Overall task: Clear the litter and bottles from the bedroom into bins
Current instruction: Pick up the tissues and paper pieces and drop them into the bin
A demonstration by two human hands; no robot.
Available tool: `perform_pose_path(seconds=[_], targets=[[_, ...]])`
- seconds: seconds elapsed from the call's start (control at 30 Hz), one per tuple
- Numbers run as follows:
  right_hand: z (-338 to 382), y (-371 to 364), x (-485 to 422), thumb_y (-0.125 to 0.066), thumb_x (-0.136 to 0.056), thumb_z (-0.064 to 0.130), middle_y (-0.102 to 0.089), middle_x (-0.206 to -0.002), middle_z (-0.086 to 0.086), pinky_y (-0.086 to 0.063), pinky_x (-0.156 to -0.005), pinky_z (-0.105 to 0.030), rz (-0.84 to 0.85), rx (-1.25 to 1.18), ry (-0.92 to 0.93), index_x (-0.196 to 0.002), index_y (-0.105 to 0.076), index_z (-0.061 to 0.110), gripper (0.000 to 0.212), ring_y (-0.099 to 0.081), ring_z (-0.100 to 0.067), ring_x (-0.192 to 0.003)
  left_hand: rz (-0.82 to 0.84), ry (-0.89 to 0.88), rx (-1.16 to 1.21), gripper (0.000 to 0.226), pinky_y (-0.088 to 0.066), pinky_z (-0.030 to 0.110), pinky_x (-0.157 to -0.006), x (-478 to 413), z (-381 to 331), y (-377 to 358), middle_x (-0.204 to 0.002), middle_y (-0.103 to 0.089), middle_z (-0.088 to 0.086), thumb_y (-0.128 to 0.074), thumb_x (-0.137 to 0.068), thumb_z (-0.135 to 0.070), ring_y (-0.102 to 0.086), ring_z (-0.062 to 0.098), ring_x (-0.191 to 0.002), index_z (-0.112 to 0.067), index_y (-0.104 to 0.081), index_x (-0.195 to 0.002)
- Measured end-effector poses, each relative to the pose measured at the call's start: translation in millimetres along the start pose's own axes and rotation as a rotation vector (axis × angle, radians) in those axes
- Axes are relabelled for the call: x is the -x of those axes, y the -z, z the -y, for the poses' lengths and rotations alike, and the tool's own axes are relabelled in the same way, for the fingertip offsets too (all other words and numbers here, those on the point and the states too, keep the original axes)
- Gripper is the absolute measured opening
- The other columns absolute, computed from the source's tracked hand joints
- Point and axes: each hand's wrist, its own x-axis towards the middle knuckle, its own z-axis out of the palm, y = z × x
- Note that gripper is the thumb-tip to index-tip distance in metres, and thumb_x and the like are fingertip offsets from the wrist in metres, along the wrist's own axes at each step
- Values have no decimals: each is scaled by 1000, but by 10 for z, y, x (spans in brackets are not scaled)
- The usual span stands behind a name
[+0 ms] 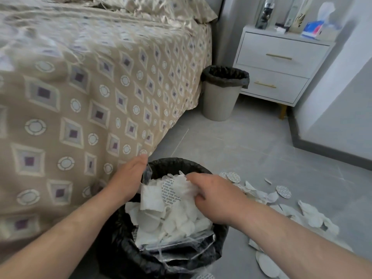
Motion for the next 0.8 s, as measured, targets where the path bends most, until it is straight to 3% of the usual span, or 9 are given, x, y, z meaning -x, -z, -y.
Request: perform_pose_path(seconds=[0.07, 0.13, 0.27, 0.37, 0.5, 0.57, 0.67, 0.8], targets=[[29, 11, 20, -46, -93, 24, -47, -143, 10, -42, -92, -28, 92, 23, 7, -143, -28, 43, 57, -46, -16, -129, -21, 35, 52, 65, -27, 32, -108, -29, 23, -24, -138, -52, 1, -20, -98, -55, -42, 18, -133, -11, -53, -134], [35, 36, 71, -49, -93, 38, -42, -147, 11, -39, -100, -29, 128, -33, 6, -147, -15, 47, 64, -45, -14, -130, -40, 81, 97, 62, -30, 32, -102, -58, 40, -25, -131, -56, 1, -19, -99, -53, -46, 17, -127, -14, -61, -124], [-5, -28, 143, -35, -97, 52, -45, -146, 14, -33, -109, -28, 78, -358, -58, -149, -24, 39, 54, -43, -3, -129, -49, 156, 266, 59, -32, 39, -108, -110, 59, -6, -114, -62, 0, -16, -97, -59, -53, 19, -117, -27, -65, -93], [9, -162, 124, -31, -98, 53, -41, -149, 7, -29, -112, -32, 95, -250, -60, -146, -32, 31, 53, -35, -13, -136, -21, 233, 354, 69, -28, 46, -114, -153, 89, 28, -122, -61, 4, -13, -96, -62, -51, 20, -121, -19, -67, -104], [-4, -307, 114, -43, -84, 71, 9, -160, 15, -11, -120, -42, 379, -78, -131, -150, 5, 42, 86, 4, -16, -149, -6, 196, 386, 76, -24, 35, -113, -129, 96, -5, -120, -58, 2, -9, -96, -62, -47, 15, -119, -13, -64, -112], [-8, -354, 108, -51, -79, 72, 17, -158, 17, -14, -119, -44, 448, -67, -170, -148, 13, 45, 98, 4, -16, -149, 7, 174, 398, 78, -24, 34, -113, -114, 85, -23, -121, -58, 4, -6, -96, -59, -47, 15, -120, -11, -64, -114], [-18, -421, 51, -59, -78, 67, 21, -158, 14, -18, -118, -46, 489, -24, -179, -147, 17, 42, 106, 1, -21, -149, 28, 178, 476, 77, -25, 40, -115, -83, 34, -1, -124, -61, 7, -6, -92, -65, -49, 20, -124, -18, -66, -101], [-8, -342, 52, -59, -77, 67, 19, -160, 9, -17, -118, -46, 431, -19, -177, -147, 16, 42, 106, 2, -24, -149, 64, 63, 389, 85, -24, 32, -113, -32, -3, 1, -121, -60, -6, -12, -69, -88, -47, 13, -126, -28, -61, -103]])
